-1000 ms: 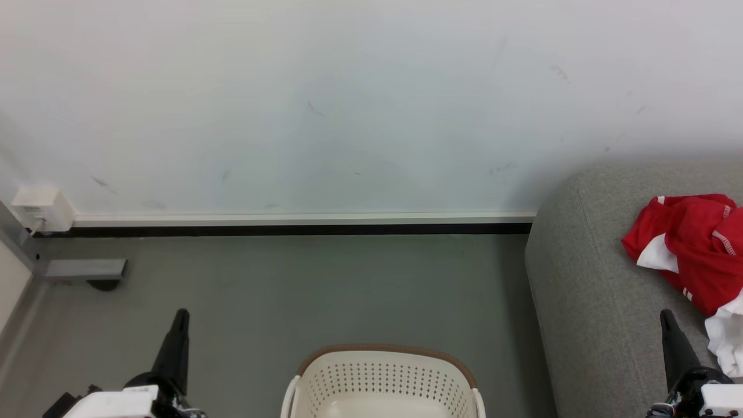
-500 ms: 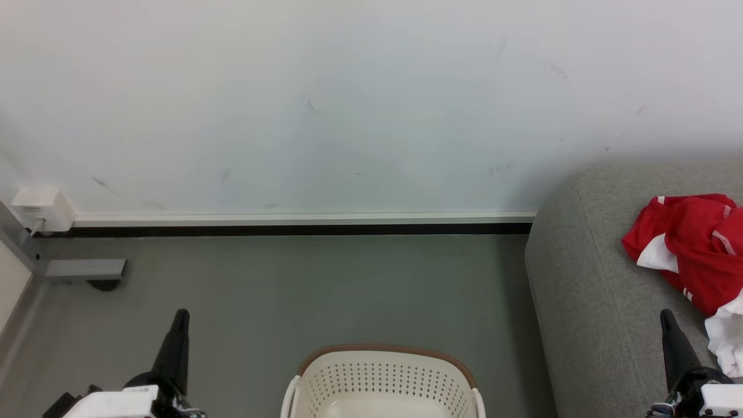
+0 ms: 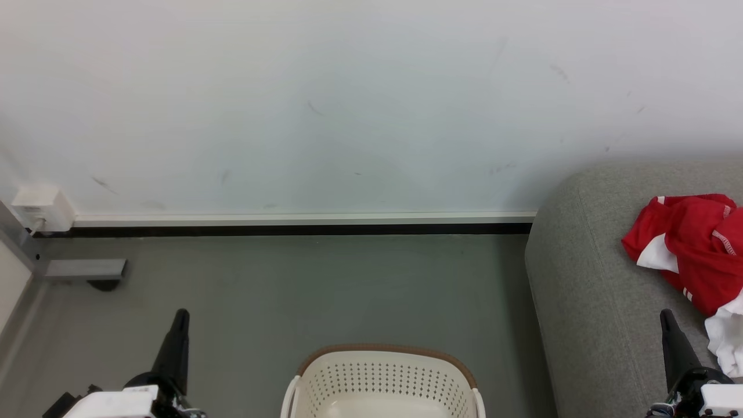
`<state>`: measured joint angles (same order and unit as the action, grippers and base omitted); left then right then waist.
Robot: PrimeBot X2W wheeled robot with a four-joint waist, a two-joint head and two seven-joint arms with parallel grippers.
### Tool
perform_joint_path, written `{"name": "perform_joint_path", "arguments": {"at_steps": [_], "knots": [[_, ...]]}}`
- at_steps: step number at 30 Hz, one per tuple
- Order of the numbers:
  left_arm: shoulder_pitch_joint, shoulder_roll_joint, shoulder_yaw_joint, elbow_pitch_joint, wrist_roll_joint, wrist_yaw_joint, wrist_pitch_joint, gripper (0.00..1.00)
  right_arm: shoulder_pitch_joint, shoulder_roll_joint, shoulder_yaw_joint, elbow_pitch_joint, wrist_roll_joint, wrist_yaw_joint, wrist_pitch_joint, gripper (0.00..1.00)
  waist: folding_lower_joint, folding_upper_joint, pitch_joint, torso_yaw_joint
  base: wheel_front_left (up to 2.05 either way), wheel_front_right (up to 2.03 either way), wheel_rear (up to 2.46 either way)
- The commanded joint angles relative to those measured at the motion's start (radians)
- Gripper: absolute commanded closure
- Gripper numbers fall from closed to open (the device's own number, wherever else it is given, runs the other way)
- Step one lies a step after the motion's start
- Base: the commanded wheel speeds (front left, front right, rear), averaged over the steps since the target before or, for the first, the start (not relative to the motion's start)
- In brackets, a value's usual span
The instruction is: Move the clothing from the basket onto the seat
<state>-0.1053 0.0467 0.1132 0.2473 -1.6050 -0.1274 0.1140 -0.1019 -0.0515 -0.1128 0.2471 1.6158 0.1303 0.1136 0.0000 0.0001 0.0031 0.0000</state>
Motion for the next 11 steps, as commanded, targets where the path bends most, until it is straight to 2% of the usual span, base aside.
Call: {"name": "perform_joint_path", "arguments": {"at_steps": [1,11], "knots": [[-0.008,0.007,0.002,-0.004,-0.014,-0.006,0.004,1.0,-0.012,0.001,-0.005,-0.005,-0.005,0.001,0.004,1.0,0.0,-0.0001,0.0,0.0,0.0,0.0,0.0],[-0.008,0.007,0.002,-0.004,-0.015,-0.006,0.004,1.0,-0.013,0.001,-0.005,-0.005,-0.005,0.001,0.004,1.0,0.0,-0.0001,0.0,0.0,0.0,0.0,0.0]]}}
